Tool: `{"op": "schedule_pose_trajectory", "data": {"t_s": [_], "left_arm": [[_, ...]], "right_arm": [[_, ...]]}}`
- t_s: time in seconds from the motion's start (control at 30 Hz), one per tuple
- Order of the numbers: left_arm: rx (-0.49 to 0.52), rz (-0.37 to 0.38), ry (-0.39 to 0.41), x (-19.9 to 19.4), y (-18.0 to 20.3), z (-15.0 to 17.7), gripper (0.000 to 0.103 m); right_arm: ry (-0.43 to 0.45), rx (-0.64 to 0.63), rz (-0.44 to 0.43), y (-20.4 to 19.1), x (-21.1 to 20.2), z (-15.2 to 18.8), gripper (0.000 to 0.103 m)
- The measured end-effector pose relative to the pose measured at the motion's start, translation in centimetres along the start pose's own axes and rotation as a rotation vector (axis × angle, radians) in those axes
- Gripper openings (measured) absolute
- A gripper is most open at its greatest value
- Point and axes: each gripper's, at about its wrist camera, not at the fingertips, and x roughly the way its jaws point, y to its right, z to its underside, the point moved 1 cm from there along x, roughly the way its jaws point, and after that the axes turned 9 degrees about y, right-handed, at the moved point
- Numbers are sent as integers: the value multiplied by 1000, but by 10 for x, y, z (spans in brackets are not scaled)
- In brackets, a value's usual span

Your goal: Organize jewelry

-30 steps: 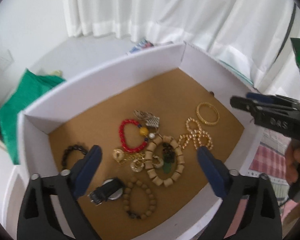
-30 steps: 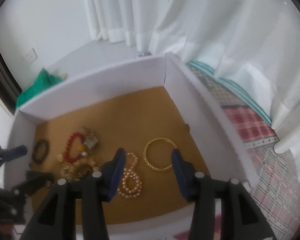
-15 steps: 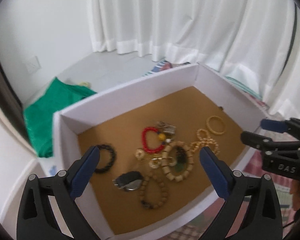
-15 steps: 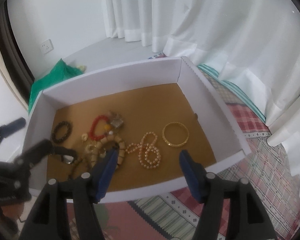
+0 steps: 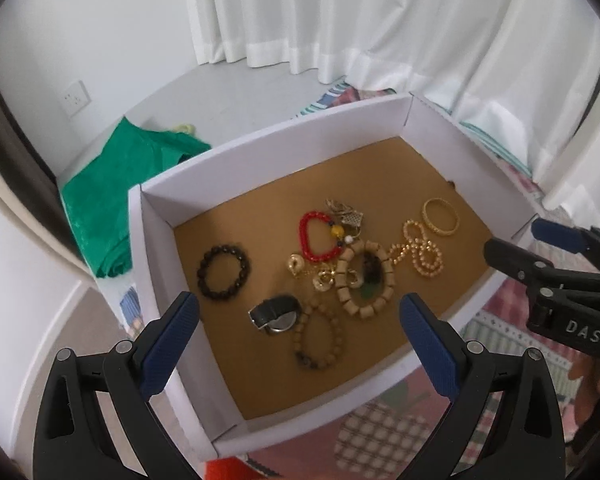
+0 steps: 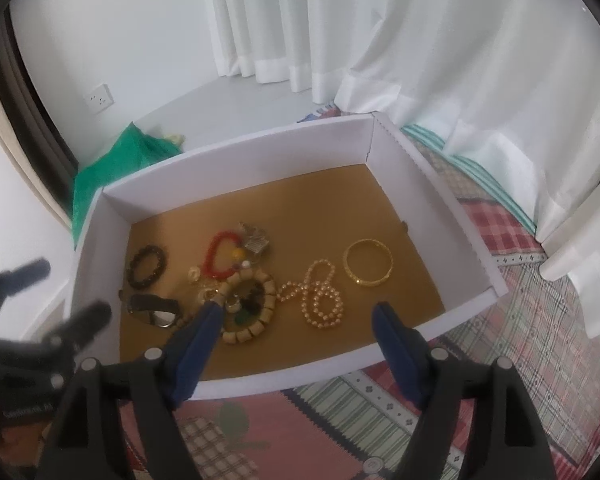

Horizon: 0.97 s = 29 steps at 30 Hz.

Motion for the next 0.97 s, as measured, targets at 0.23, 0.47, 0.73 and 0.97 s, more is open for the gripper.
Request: {"op": "schedule_pose_trajectory", "data": {"t_s": [0.23,0.47,0.73,0.97], "left_arm": [[-59,-5,-29,-2,-10,-1,100],[-62,-50,-19,-3,-12,-1,100],[-68,-43,-21,0,-14,-2,100],[-65,-72,13,-1,-14,-1,100]], "right_arm": [[-12,-48,10,-7,-2,-1,79],[-35,-74,43,-14,-2,-3,79],[-40,-77,47,-15,1,-1,79],[-36,-79,42,-17,2,1,79]]}}
